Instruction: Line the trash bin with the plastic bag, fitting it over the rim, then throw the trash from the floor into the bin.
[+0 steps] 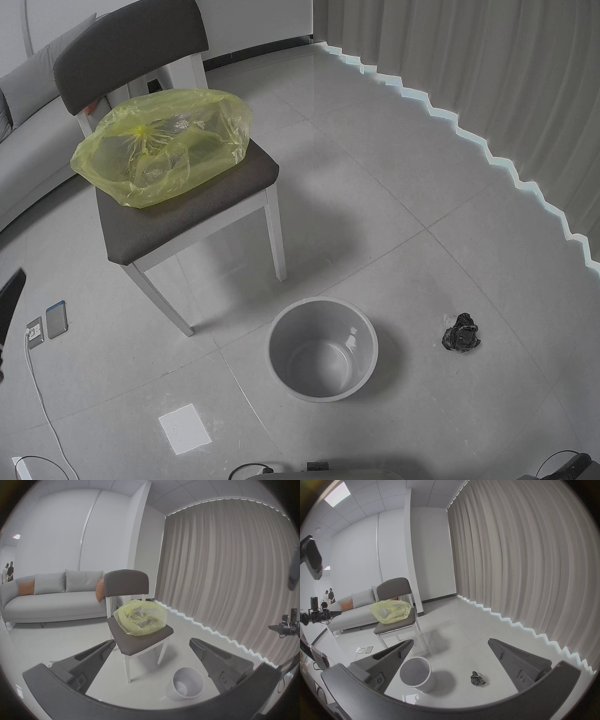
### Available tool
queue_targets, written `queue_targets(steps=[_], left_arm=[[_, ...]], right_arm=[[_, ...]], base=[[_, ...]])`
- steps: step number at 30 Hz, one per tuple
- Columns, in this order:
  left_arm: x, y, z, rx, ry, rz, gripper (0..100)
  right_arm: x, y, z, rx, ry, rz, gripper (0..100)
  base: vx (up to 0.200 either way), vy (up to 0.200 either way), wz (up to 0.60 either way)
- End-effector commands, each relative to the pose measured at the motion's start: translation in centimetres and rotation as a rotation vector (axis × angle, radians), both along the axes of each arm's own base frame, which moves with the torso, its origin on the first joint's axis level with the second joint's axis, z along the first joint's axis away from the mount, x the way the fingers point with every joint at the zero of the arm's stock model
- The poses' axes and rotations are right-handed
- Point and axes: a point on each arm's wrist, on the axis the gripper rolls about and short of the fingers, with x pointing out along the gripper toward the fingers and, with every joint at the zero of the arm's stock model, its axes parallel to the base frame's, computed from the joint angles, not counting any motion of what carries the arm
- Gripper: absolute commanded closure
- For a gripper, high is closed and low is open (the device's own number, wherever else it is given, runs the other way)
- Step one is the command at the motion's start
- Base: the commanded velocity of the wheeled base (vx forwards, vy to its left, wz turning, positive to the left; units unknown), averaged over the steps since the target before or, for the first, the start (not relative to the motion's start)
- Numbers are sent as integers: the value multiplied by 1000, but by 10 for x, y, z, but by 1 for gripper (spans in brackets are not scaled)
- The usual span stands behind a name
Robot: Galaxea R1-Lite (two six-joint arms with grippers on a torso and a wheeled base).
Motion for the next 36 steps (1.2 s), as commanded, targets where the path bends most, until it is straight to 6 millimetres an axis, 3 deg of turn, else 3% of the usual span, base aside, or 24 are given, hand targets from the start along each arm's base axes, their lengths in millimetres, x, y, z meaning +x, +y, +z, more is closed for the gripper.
queue_targets(steps=[1,7,9,20,27,36], left_arm=[[233,8,32,-29,256,130,0],[310,14,28,-76,258,221,0],[327,16,28,-85,255,246,0],[365,30,50,-85,267,354,0],[361,35,54,-79,312,422,0],[308,29,80,-85,285,395,0]], right_arm=[[75,1,33,-22,143,-5,0],[74,1,32,-22,140,-6,0],[74,1,32,-22,143,-6,0],[71,1,32,-22,134,-3,0],[67,1,32,-22,126,-2,0],[66,1,28,-21,139,1,0]], base=[[0,0,0],[0,0,0],[0,0,0],[0,0,0],[0,0,0],[0,0,0]])
